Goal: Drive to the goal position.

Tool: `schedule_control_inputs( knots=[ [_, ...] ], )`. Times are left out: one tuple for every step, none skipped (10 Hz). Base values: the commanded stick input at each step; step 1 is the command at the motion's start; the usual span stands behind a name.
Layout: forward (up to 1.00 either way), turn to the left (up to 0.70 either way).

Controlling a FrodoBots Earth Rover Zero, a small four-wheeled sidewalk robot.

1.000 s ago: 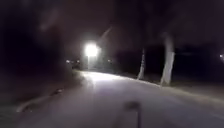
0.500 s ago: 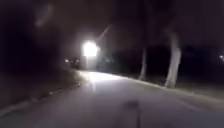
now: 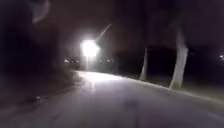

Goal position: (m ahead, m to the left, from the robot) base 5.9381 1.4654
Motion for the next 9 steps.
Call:
schedule_control_inputs(
  knots=[
    [1.00,0.08],
    [1.00,0.09],
    [1.00,0.09],
    [1.00,0.08],
    [1.00,0.08],
    [1.00,0.08],
    [1.00,0.08],
    [1.00,0.08],
    [1.00,0.08]
  ],
)
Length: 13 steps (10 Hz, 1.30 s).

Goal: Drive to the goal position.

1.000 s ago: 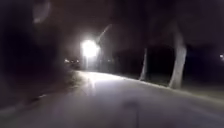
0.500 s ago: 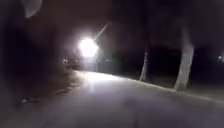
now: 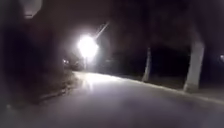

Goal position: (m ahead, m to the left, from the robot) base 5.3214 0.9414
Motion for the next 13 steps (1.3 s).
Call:
schedule_control_inputs(
  knots=[
    [1.00,0.08],
    [1.00,0.08],
    [1.00,0.11],
    [1.00,0.11],
    [1.00,0.11],
    [1.00,0.10],
    [1.00,0.06],
    [1.00,0.05],
    [1.00,0.06],
    [1.00,0.08],
    [1.00,0.11],
    [1.00,0.09],
    [1.00,0.07]
  ],
)
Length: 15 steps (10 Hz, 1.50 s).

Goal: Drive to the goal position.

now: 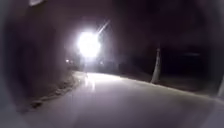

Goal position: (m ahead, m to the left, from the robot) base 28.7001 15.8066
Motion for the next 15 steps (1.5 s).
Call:
schedule_control_inputs(
  knots=[
    [1.00,0.06],
    [1.00,0.06],
    [1.00,0.07],
    [1.00,0.10],
    [1.00,0.10],
    [1.00,0.07],
    [1.00,0.05],
    [1.00,0.05],
    [1.00,0.05],
    [1.00,0.06],
    [1.00,0.10],
    [1.00,0.10],
    [1.00,0.05],
    [1.00,0.05],
    [1.00,0.05]
  ],
)
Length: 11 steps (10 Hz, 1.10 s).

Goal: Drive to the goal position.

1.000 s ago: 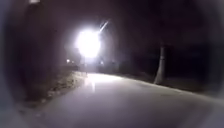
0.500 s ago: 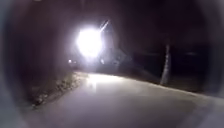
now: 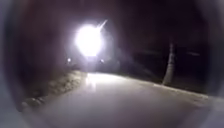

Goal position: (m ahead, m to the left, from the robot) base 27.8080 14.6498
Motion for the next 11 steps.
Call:
schedule_control_inputs(
  knots=[
    [1.00,0.05],
    [1.00,0.05],
    [1.00,0.05],
    [1.00,0.04],
    [1.00,0.05],
    [1.00,0.05],
    [1.00,0.04],
    [1.00,0.05],
    [1.00,0.04],
    [1.00,0.05],
    [1.00,0.05]
  ],
)
